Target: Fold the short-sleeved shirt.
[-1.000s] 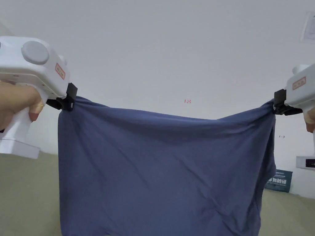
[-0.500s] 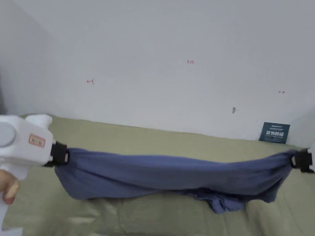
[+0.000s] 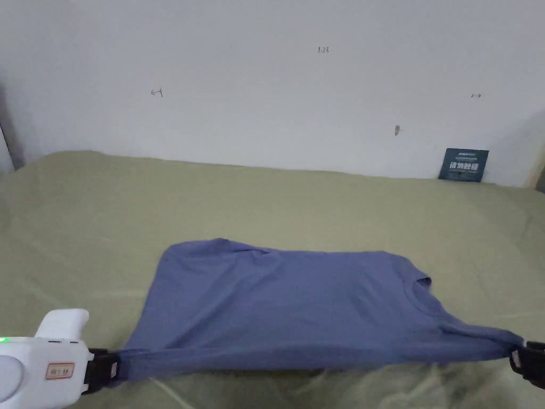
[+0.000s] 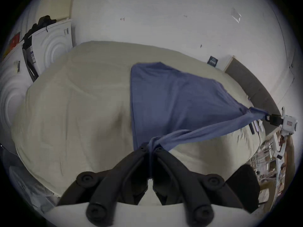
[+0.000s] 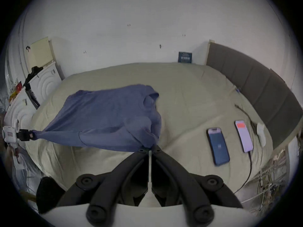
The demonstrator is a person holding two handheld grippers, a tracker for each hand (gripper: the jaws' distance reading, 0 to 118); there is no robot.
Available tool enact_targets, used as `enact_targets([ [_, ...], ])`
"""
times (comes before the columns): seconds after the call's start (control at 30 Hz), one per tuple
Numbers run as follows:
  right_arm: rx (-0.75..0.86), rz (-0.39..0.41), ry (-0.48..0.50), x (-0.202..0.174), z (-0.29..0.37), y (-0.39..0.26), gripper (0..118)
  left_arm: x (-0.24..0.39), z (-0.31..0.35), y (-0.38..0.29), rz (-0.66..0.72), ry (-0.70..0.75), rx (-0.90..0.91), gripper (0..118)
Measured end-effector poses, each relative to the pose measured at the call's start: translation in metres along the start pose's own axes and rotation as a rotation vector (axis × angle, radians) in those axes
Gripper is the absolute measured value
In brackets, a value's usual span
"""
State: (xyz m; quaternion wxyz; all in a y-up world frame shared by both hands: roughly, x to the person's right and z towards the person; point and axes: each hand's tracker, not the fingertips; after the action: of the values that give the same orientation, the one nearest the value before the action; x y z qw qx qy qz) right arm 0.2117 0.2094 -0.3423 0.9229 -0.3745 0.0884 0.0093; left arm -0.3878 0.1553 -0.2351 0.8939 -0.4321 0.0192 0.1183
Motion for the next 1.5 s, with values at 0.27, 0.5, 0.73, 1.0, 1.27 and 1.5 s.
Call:
enact_targets([
  [0.27, -0.203, 0.003, -0.005, 0.014, -0.015, -0.077, 1, -0.021, -0.002, -0.052, 0.062, -0.025, -0.065, 4],
  [0.5, -0.261, -0.026, -0.028, 0.030, -0.027, -0.093, 1, -0.019, -0.007, -0.068, 0.062, -0.014, -0.097, 4],
  [0.73, -0.298, 0.002, -0.047, 0.020, -0.021, -0.085, 80, -0.018, -0.005, -0.070, 0.123, 0.062, -0.119, 111],
  [1.0, -0.227, 0.081, -0.055, -0.011, 0.019, -0.068, 33, 0.024, 0.061, -0.066, 0.055, 0.085, 0.033, 65],
  [1.27, -0.217, 0.000, -0.001, -0.018, 0.018, -0.085, 0, 0.017, 0.043, -0.079, 0.018, 0.115, -0.037, 0],
  [1.5, -0.237, -0.007, 0.012, -0.017, 0.008, -0.078, 0, -0.008, 0.012, -0.076, 0.070, 0.094, -0.052, 108],
])
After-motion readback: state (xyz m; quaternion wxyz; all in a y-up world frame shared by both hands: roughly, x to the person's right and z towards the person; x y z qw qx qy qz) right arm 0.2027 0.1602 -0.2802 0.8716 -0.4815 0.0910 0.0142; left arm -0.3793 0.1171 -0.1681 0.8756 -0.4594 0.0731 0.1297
